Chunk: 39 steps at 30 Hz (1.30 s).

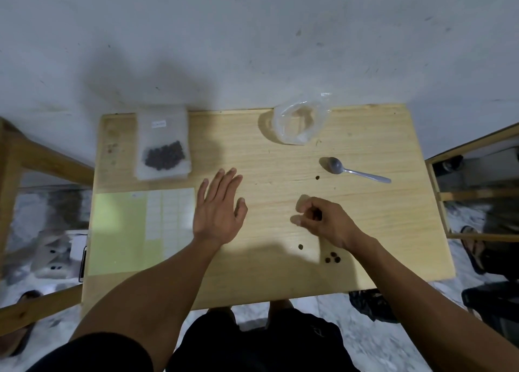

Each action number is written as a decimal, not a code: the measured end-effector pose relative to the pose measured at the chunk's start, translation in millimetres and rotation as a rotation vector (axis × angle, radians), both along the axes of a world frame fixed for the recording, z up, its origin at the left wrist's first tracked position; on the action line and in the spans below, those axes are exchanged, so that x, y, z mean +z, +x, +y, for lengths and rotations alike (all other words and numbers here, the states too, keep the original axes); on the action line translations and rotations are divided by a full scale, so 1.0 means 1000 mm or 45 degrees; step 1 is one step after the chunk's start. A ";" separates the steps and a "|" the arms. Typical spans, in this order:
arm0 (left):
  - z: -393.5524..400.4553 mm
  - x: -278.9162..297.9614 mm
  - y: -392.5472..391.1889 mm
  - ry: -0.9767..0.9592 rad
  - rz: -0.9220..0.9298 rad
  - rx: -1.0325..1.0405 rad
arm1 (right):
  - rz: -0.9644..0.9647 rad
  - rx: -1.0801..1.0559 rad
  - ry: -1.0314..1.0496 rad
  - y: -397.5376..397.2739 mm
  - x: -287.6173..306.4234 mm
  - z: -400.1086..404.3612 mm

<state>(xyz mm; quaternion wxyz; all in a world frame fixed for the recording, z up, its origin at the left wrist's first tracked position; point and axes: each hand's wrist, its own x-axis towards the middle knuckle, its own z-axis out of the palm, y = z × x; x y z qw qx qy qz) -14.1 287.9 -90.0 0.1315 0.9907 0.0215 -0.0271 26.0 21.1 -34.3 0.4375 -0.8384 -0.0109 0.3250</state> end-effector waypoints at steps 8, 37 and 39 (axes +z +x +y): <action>0.000 0.001 0.000 0.023 0.009 -0.009 | -0.038 0.407 0.078 -0.023 -0.004 -0.011; 0.000 0.001 0.001 -0.034 -0.027 -0.022 | -0.138 -0.882 -0.015 0.031 -0.010 0.008; 0.000 0.001 0.001 -0.038 -0.025 -0.022 | -0.170 -0.868 -0.058 0.039 -0.013 0.013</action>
